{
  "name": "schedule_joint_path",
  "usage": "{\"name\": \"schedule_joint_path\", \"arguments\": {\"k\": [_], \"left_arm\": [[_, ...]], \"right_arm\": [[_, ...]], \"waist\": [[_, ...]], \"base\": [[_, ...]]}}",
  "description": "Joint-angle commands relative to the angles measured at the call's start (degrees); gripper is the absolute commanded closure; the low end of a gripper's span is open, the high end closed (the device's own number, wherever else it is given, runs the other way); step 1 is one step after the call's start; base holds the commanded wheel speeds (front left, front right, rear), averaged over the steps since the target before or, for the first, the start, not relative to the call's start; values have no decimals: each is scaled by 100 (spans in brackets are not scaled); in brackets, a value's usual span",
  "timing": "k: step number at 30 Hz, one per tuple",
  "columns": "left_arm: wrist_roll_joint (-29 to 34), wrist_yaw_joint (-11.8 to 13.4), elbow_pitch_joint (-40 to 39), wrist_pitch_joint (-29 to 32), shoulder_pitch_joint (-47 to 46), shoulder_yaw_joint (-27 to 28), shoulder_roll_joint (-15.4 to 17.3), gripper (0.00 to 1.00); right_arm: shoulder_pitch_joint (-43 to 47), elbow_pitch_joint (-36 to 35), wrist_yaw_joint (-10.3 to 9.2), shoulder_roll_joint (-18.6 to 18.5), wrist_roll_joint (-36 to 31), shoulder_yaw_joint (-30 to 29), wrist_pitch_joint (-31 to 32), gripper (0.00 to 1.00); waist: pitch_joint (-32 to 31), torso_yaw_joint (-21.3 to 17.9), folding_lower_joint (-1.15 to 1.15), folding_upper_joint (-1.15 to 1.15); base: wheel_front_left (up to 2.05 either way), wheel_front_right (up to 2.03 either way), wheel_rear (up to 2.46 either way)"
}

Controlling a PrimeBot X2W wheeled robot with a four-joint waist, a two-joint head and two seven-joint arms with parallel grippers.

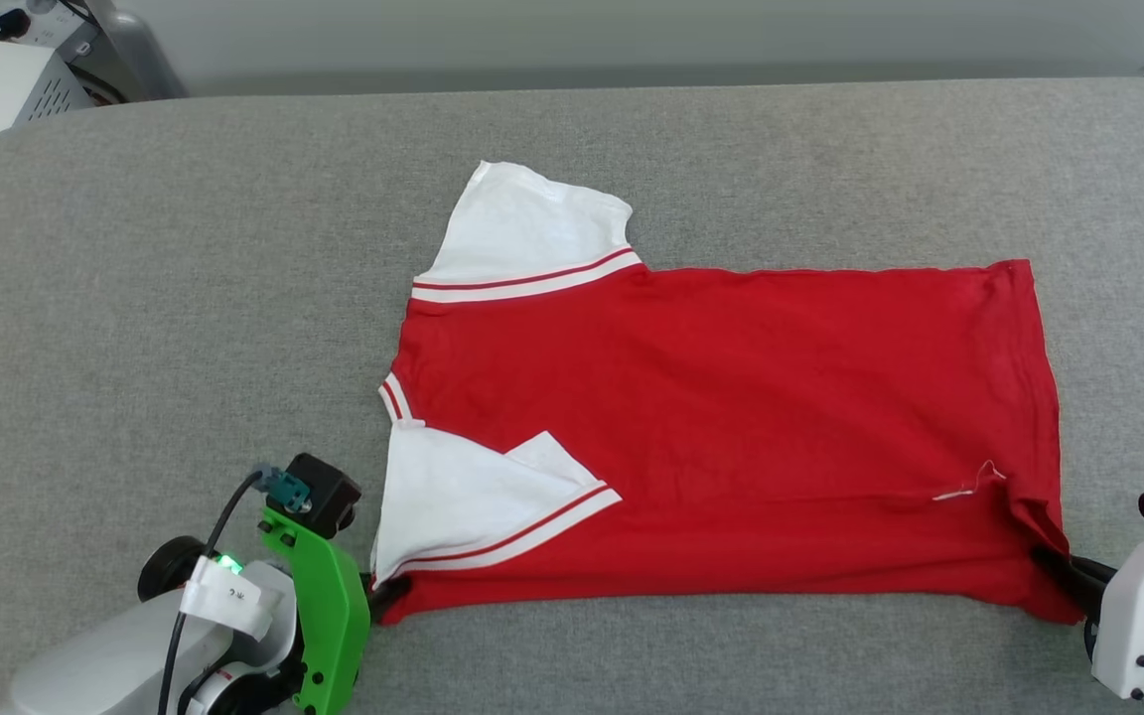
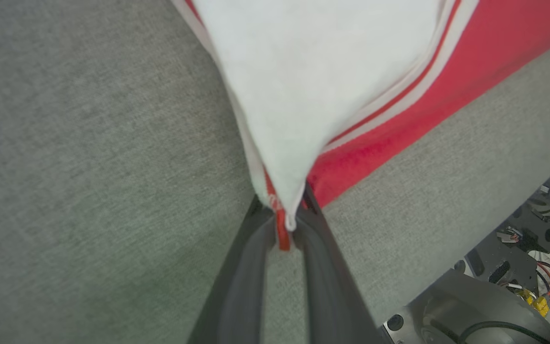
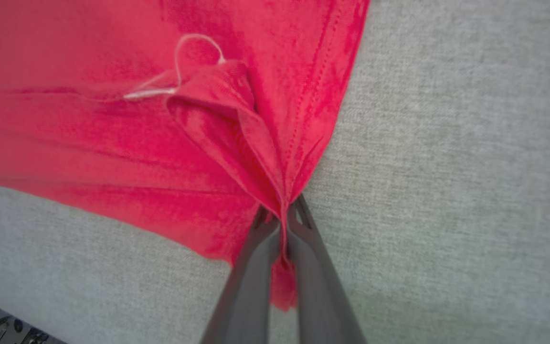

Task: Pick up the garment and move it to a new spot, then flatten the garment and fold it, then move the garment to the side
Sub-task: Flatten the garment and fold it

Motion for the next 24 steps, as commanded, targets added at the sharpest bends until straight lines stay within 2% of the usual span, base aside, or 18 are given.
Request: {"name": "schedule_joint_path", "arguments": {"k": [1,6,12,17,20,24], "left_arm": [[22,-21,118,-68,73,8,-39,0],[138,-15,177,-402,58,107,15,0],[279,113,-125,-842,-74,371,288,0],[479,350,-279,-1086,-440,667,457,0],[584,456,-237,-1204,-777,876,424,0],[679,470,-13,-1186,-1314,1093,310,0]], "right_arm": [[-44,102,-3,40,-106,8,-102,0],[9,90,-3,103,-328,-199,-674,0],[159,-254,-3,174,-967,-863,-1536,0],[151,-808,-3,714,-1836,-1660,-2113,0],[141,-1299,-3,1162,-2440,-2041,-2387,0],[158,-1895,-3,1728,-2996,-2335,-2554,0]], "waist": [[6,20,0,0],[-198,53,0,0],[-403,24,0,0],[-374,-136,0,0],[-266,-257,0,0],[-9,-449,0,0]], "base": [[0,0,0],[0,0,0],[0,0,0],[0,0,0],[0,0,0],[0,0,0]]}}
